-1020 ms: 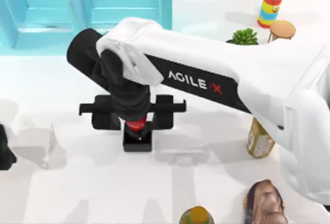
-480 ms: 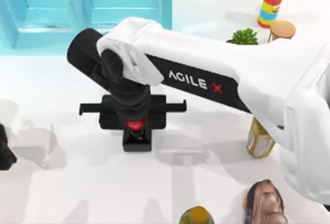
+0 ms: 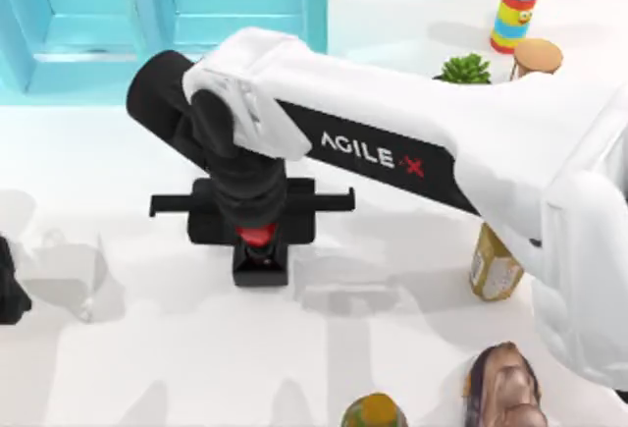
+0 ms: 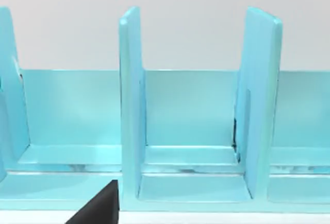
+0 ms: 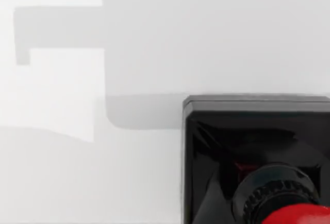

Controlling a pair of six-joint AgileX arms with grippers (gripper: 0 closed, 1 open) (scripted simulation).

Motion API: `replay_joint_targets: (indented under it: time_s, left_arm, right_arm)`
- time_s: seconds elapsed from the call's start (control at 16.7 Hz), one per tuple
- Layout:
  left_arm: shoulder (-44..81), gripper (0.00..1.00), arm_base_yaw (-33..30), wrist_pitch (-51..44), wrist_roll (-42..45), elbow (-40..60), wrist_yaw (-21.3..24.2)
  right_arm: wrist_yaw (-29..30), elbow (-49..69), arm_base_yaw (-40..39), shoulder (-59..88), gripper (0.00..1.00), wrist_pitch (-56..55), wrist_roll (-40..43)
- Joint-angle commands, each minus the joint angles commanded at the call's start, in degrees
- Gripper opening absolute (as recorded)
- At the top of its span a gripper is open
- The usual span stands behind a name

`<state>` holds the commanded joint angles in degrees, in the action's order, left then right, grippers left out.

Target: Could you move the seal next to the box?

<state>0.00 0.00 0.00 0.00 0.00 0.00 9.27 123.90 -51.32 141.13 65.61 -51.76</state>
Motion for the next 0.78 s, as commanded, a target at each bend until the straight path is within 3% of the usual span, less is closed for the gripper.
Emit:
replay_joint_targets:
  time_s: [0.36,0.78]
  left_arm:
    - [0.00,1.00,0.00,0.00,0.00,0.00,0.00]
    - [0.00,1.00,0.00,0.00,0.00,0.00,0.00]
  right_arm:
    - [0.11,10.20,0.18,0.34,0.00,9.89,-0.06]
    - [-0.11,10.24,0.85,-0.36,0.00,10.38,0.59]
